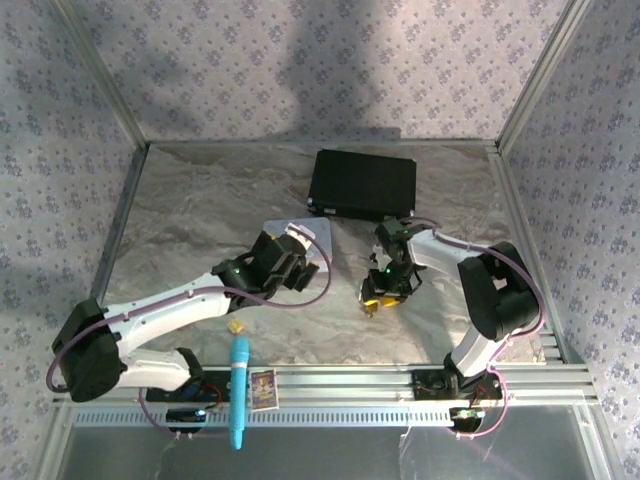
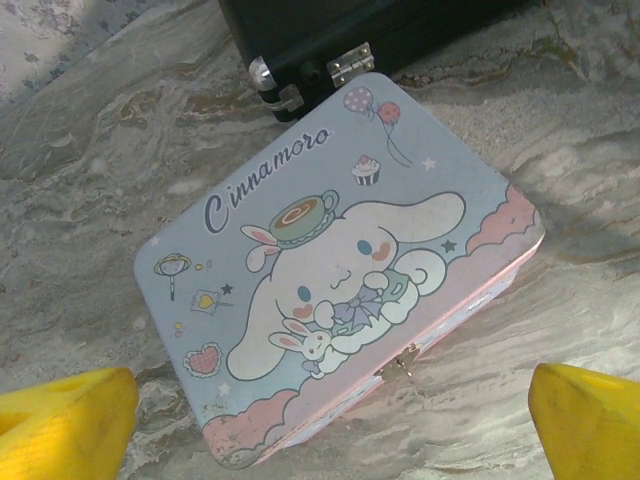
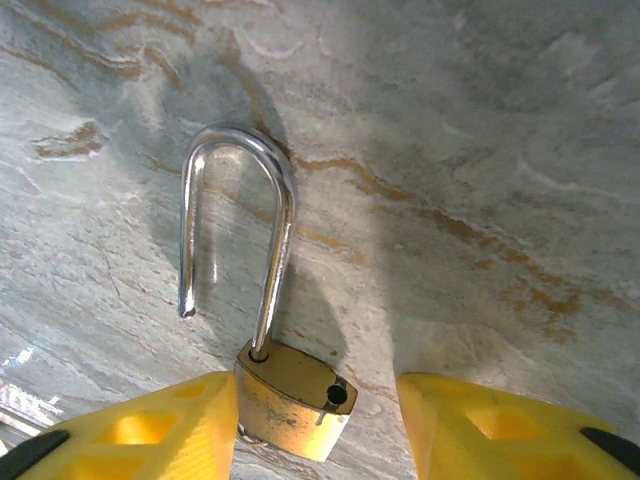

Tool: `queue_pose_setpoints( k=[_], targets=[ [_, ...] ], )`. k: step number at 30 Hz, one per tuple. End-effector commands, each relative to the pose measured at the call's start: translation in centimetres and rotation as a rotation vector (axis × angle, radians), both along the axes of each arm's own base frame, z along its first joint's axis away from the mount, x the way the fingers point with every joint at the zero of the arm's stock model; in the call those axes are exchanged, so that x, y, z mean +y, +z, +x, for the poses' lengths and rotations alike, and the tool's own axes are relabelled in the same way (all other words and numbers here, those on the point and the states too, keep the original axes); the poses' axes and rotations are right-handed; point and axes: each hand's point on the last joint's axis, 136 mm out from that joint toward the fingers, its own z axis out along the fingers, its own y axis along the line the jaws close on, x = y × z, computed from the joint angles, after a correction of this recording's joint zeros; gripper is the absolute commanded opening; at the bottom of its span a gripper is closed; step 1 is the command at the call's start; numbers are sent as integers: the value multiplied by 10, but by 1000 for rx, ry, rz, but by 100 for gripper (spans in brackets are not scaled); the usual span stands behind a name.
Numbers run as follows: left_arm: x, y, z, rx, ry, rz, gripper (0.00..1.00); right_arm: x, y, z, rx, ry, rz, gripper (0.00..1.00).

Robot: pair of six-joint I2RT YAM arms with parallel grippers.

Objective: Unlock the padlock with the key

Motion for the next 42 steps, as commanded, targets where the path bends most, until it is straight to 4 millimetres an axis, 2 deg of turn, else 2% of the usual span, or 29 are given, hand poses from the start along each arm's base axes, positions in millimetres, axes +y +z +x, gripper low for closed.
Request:
queue_pose_setpoints(
  k=[1, 6, 8, 9, 11, 12, 16, 18, 21, 24, 27, 32, 36, 40, 42],
  targets=[
    [6, 15, -3, -19, 32, -64, 100, -26, -3, -2, -22, 12, -133, 54],
    [13, 38, -4, -51, 90, -206, 100, -16, 27, 15, -152, 10, -71, 62],
    [25, 46, -2, -64, 155, -267, 100, -20, 39, 22, -208, 18, -91, 71],
    [33, 49, 0, -68, 197, -302, 100, -24, 46, 26, -247, 22, -117, 93],
    [52, 52, 5, -84, 293, -371, 100, -34, 57, 38, -333, 6, -186, 99],
    [66, 50, 8, -94, 361, -395, 100, -40, 63, 43, -371, -7, -219, 99],
    [105, 47, 16, -153, 444, -370, 100, -59, 90, 62, -546, -55, -296, 99],
    [140, 48, 20, -221, 559, -317, 100, -64, 108, 72, -669, -63, -299, 99],
    [180, 41, 30, -271, 636, -251, 100, -78, 128, 87, -832, -129, -294, 99],
    [220, 27, 38, -304, 724, -156, 100, -96, 138, 99, -964, -154, -323, 99],
    [257, 12, 42, -337, 846, -119, 100, -118, 133, 107, -1053, -210, -364, 99],
    [287, -3, 52, -355, 916, -150, 100, -153, 118, 120, -1125, -292, -419, 99],
    [292, -22, 74, -356, 886, -230, 100, -185, 111, 126, -1217, -371, -453, 98],
    [295, -44, 96, -337, 857, -271, 100, -215, 95, 125, -1243, -502, -387, 98],
    [294, -49, 107, -326, 813, -303, 100, -222, 93, 125, -1270, -543, -374, 98]
  ],
)
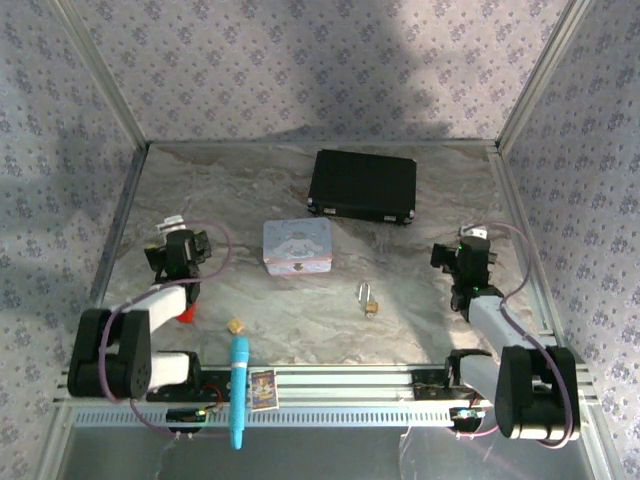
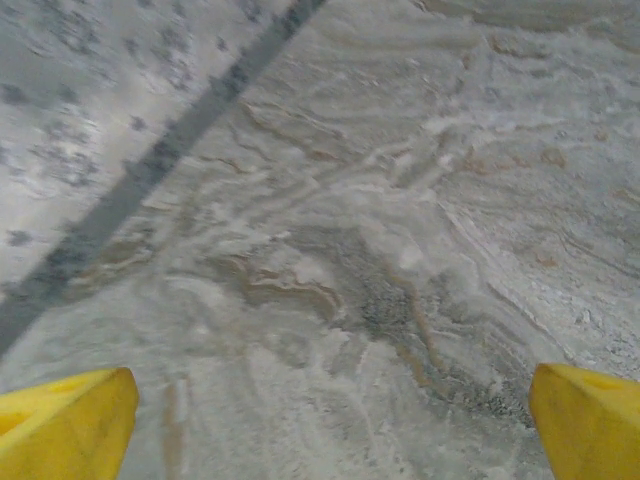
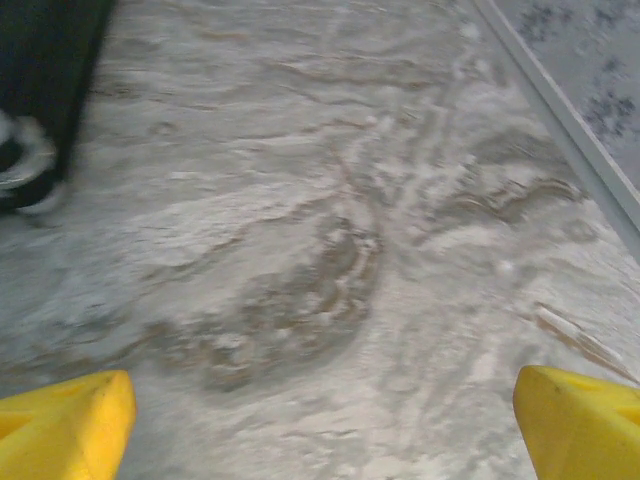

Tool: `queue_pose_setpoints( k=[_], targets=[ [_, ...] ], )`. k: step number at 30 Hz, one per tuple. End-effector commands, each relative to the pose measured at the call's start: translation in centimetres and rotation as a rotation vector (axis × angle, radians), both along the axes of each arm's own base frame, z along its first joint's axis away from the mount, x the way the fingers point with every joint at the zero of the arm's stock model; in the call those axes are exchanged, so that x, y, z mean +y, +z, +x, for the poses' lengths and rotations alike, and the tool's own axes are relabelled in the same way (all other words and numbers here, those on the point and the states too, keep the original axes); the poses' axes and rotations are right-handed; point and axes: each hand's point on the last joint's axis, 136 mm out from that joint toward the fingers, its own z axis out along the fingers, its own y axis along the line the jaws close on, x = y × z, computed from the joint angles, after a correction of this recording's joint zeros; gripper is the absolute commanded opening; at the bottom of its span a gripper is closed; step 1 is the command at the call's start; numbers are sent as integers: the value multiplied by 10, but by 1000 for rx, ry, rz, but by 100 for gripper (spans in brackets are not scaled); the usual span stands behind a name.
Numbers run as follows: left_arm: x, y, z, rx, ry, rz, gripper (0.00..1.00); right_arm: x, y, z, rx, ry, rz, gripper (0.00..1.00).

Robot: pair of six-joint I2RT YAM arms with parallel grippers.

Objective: Unlock the padlock with the key

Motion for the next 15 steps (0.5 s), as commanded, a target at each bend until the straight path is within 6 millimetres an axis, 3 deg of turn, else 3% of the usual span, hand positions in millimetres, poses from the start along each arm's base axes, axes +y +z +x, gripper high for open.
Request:
queue_pose_setpoints(
  k=[1, 4, 7, 12, 15],
  targets=[
    [-10, 24, 30, -143, -107, -48, 100, 0, 24, 20, -197, 21, 47, 98],
    [-13, 9, 40, -125, -150, -72, 100, 5, 21, 29, -220, 44, 71, 98],
    [-29, -1, 45, -143, -236, -63, 100, 6, 19, 43, -209, 59, 76, 98],
    [-40, -6, 50, -99, -310, -69, 100, -2, 10, 56, -204, 51, 46, 99],
    [-42, -6, 50, -92, -321, -72, 100, 11, 6, 67, -162, 117, 25, 99]
  ],
)
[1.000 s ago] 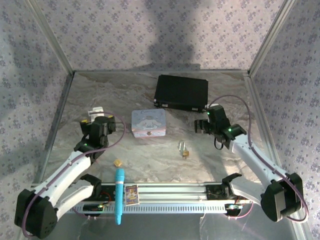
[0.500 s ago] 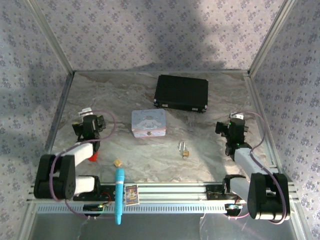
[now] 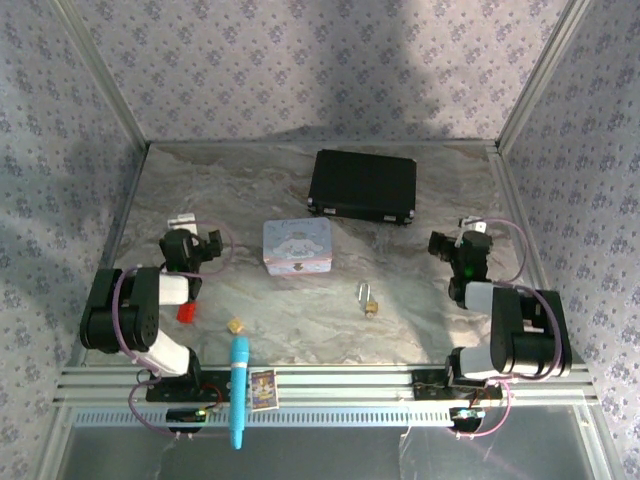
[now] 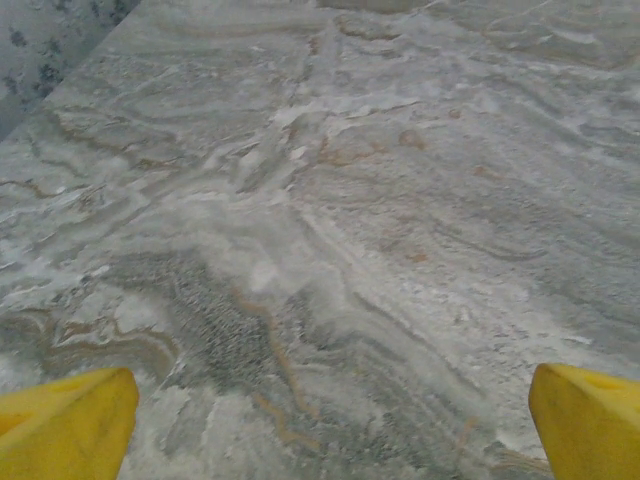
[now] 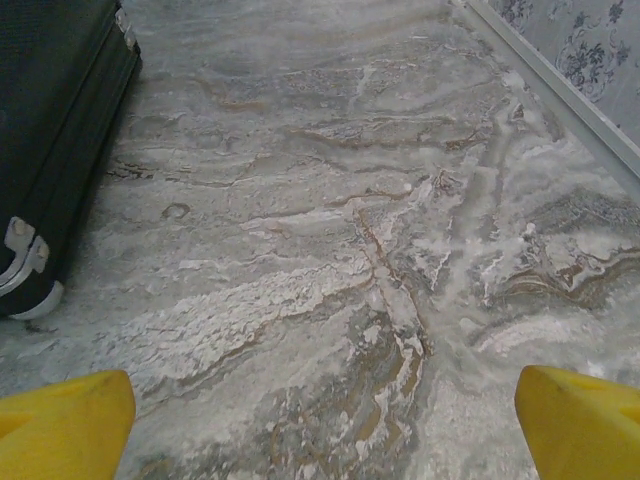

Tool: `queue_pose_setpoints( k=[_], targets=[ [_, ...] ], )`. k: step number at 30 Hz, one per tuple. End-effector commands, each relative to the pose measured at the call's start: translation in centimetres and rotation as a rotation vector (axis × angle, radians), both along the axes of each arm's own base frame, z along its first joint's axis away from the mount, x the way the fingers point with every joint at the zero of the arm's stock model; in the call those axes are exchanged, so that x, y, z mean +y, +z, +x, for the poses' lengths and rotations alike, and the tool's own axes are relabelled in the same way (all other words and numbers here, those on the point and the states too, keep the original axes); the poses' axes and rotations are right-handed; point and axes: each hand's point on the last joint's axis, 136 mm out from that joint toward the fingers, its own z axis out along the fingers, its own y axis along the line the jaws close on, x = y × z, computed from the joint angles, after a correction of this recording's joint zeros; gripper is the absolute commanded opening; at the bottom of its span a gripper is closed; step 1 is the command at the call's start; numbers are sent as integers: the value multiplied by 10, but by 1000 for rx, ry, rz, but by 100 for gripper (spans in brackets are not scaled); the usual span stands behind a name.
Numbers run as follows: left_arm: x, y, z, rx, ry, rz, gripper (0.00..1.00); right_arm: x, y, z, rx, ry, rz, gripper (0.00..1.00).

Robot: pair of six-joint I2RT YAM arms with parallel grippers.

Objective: Unlock the padlock with the key

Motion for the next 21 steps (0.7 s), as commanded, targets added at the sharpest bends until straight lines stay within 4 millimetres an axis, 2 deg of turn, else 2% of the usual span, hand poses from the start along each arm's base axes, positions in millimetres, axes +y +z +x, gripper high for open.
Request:
queue_pose_setpoints(
  k=[1, 2, 4, 21],
  targets=[
    [-10, 22, 14, -72, -63, 2, 100, 16, 11, 22, -39, 94, -42, 99],
    [-9, 21, 15, -71, -61, 1, 100, 20, 4, 25, -30, 116, -51, 99],
    [-10, 21, 14, -71, -61, 3, 100, 31, 2, 26, -28, 152, -83, 99],
    [-10, 22, 14, -70, -49, 20, 100, 29, 1, 25, -28, 152, -74, 99]
  ],
)
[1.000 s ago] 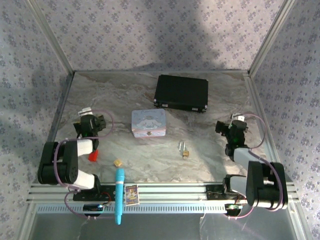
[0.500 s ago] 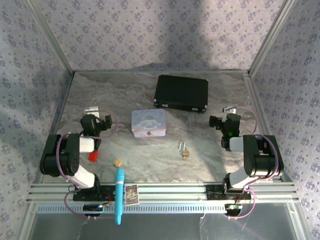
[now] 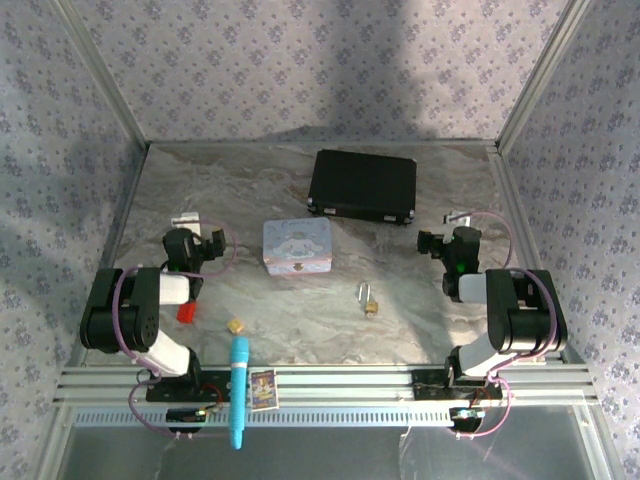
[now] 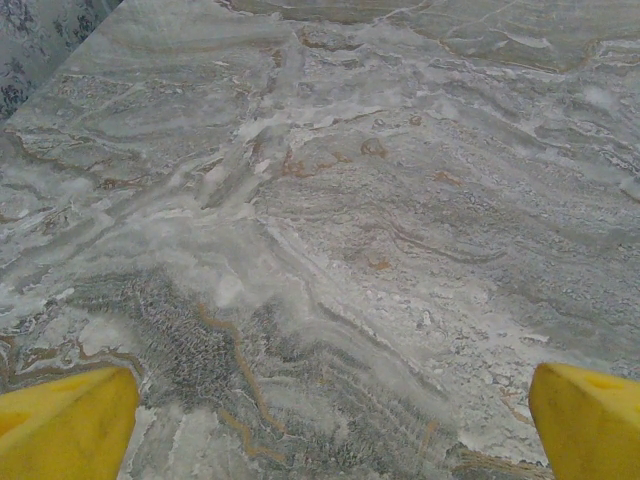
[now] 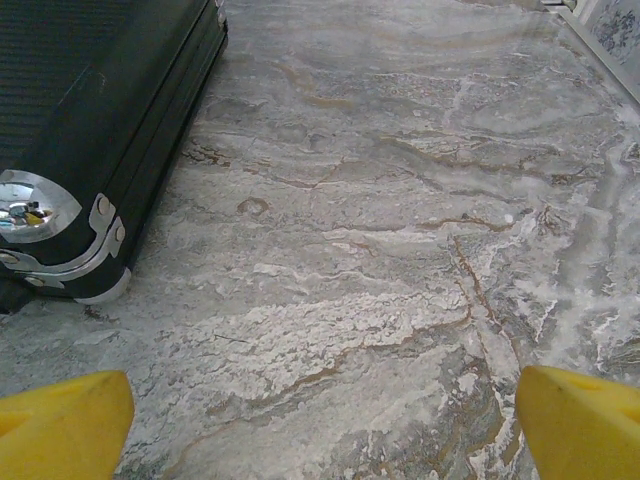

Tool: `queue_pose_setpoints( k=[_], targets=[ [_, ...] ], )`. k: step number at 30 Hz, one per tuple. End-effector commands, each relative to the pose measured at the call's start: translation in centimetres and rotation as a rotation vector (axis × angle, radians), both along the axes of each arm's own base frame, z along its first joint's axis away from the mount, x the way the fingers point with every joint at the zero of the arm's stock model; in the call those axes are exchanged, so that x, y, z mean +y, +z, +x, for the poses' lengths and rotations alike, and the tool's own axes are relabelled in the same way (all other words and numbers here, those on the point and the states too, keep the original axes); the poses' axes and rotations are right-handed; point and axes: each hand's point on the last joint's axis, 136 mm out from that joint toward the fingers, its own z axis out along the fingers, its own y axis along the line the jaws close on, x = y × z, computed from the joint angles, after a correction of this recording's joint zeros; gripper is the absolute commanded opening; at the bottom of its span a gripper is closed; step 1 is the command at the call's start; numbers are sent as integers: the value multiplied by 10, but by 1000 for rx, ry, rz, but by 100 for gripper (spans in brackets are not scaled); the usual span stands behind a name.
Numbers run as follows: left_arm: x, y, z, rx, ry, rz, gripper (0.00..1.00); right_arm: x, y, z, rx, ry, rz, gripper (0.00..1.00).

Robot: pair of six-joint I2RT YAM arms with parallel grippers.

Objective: Unlock the padlock with the key

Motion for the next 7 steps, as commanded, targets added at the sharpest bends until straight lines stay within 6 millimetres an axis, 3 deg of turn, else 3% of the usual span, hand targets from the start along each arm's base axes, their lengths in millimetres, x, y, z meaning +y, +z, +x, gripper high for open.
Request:
queue_pose_setpoints(
  k=[1, 7],
  targets=[
    [0, 19, 11, -63, -1, 10, 100, 1, 8, 6, -28, 17, -15, 99],
    [0, 19, 11, -63, -1, 11, 100, 2, 9, 7, -29, 19, -11, 99]
  ],
)
